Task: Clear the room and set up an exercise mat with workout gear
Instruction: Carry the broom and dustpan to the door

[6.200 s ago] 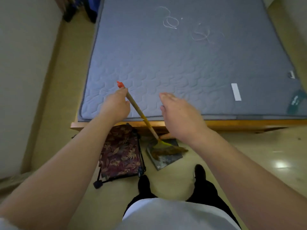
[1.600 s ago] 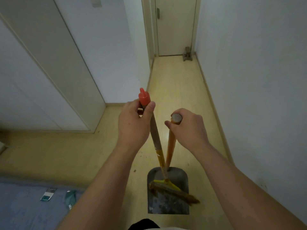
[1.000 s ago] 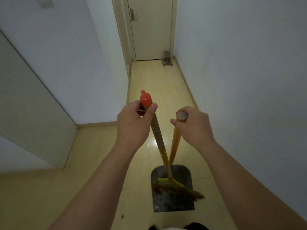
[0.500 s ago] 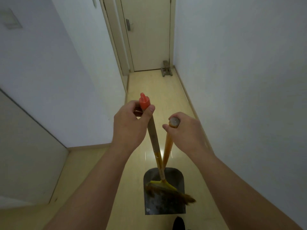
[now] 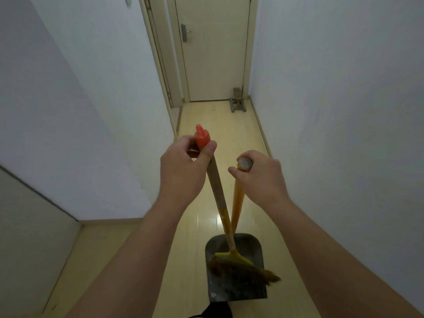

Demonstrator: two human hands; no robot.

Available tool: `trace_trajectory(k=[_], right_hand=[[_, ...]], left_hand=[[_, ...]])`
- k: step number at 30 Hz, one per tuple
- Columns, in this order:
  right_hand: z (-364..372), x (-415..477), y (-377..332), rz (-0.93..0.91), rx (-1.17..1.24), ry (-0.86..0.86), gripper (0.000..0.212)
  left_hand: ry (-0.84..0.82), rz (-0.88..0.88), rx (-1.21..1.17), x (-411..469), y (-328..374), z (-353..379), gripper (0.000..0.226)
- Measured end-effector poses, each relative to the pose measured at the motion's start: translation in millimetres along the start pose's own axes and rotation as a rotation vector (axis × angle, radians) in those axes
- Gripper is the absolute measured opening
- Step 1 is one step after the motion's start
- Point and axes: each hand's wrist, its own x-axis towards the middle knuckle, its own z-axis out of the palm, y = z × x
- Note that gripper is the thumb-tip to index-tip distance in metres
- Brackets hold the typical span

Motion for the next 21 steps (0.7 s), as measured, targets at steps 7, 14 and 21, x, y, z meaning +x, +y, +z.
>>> trace_trajectory(k=[7,14,21], right_hand=[[21,127,11,0.041,-0.021,0.013,0.032],[35,229,24,0.058,0.000,0.047,0.030],[47,357,61,0.037,0.054,0.046,0.030]], left_hand=[[-0.044,-0.009,-0.039,127,-20,47,0.019],[-0.088,0.002,-0.058,229,-24,91,0.024],[-0.073,0.030,-0.016,341,-32,160,0.028]])
